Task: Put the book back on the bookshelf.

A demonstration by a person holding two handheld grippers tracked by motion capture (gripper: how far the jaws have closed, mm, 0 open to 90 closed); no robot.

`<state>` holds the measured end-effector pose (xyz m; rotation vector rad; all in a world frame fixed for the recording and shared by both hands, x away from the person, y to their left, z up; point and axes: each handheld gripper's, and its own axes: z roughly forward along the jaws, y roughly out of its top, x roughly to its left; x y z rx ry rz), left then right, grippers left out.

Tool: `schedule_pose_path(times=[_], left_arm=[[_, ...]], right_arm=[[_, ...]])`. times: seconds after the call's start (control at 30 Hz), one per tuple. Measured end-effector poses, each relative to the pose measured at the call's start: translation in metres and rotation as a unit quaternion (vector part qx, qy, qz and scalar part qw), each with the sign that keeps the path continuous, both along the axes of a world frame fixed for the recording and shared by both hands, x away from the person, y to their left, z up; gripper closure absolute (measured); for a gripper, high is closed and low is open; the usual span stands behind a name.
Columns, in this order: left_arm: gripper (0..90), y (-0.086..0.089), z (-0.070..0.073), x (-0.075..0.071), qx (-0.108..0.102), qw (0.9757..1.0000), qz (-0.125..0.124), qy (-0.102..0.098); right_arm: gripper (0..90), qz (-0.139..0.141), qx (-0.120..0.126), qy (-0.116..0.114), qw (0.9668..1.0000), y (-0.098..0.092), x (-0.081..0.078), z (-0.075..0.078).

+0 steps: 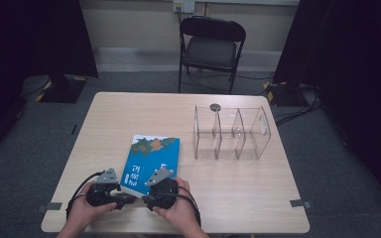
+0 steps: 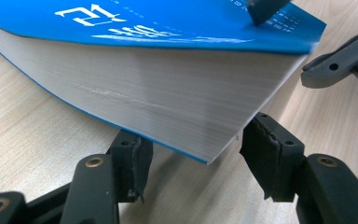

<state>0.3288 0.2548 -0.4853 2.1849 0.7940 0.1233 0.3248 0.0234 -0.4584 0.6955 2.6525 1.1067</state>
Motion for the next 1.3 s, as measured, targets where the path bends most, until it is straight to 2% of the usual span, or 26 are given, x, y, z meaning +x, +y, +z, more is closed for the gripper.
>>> schedule_pose_path(times=[0.07, 0.13, 0.17, 0.2, 0.3, 0.4, 0.5, 0.6, 0.83, 0.87, 0.93, 1.03, 1.07, 1.13, 1.2, 1.27, 1.3], left_arm=[[43.6, -0.001, 0.001, 0.0, 0.0, 1.0, -0.001, -0.003], [43.6, -0.001, 0.002, 0.0, 0.002, 1.0, 0.0, -0.006], [43.6, -0.001, 0.002, 0.0, 0.002, 1.0, 0.0, -0.006], [43.6, -0.001, 0.003, 0.0, 0.003, 1.0, 0.0, -0.006], [43.5, -0.001, 0.003, -0.001, 0.003, 1.0, 0.0, -0.006], [43.5, -0.001, 0.004, 0.0, 0.003, 1.0, -0.002, -0.005], [43.5, -0.001, 0.004, 0.0, 0.002, 1.0, -0.002, -0.005], [43.6, -0.002, 0.006, 0.0, 0.004, 0.9999, -0.005, -0.009], [43.7, -0.002, 0.007, 0.0, 0.007, 0.9999, -0.007, -0.011], [43.7, -0.002, 0.008, 0.0, 0.008, 0.9999, -0.007, -0.011], [43.7, -0.002, 0.008, -0.001, 0.01, 0.9999, -0.007, -0.011], [43.7, -0.002, 0.008, -0.001, 0.009, 0.9999, -0.007, -0.011], [43.7, -0.002, 0.009, -0.001, 0.008, 0.9999, -0.007, -0.011], [43.7, -0.003, 0.009, -0.001, 0.009, 0.9999, -0.007, -0.011], [43.7, -0.003, 0.011, -0.001, 0.002, 0.9999, -0.007, -0.012], [43.7, -0.003, 0.012, -0.001, 0.004, 0.9999, -0.006, -0.012], [43.7, -0.003, 0.012, -0.001, 0.004, 0.9999, -0.006, -0.012]], right_arm=[[37.1, 0.006, -0.008, -0.012, 0.9999, 0.002, -0.001, -0.002], [31.3, 0.01, -0.03, -0.036, 0.9988, 0.006, -0.004, -0.004], [31.3, 0.01, -0.03, -0.036, 0.9988, 0.006, -0.004, -0.004], [26.8, 0.016, -0.043, -0.062, 0.9971, 0.012, -0.006, -0.008], [23.0, 0.017, -0.051, -0.084, 0.995, 0.017, -0.008, -0.013], [22.6, 0.011, -0.044, -0.089, 0.995, 0.019, -0.007, -0.014], [22.7, 0.011, -0.048, -0.098, 0.994, 0.019, -0.006, -0.016], [19.3, 0.004, -0.059, -0.119, 0.9911, 0.02, -0.003, -0.021], [18.7, -0.003, -0.068, -0.145, 0.9871, 0.023, -0.002, -0.026], [18.5, -0.003, -0.072, -0.159, 0.9846, 0.025, -0.003, -0.029], [18.8, -0.007, -0.071, -0.169, 0.983, 0.026, -0.004, -0.031], [19.3, -0.012, -0.072, -0.174, 0.9821, 0.028, -0.004, -0.032], [20.8, -0.007, -0.079, -0.182, 0.98, 0.029, -0.004, -0.032], [21.2, -0.007, -0.079, -0.183, 0.98, 0.029, -0.004, -0.032], [26.7, -0.007, -0.077, -0.183, 0.98, 0.029, -0.005, -0.031], [31.4, 0.003, -0.081, -0.194, 0.9777, 0.029, -0.008, -0.03], [31.4, 0.003, -0.081, -0.194, 0.9777, 0.029, -0.008, -0.03]])
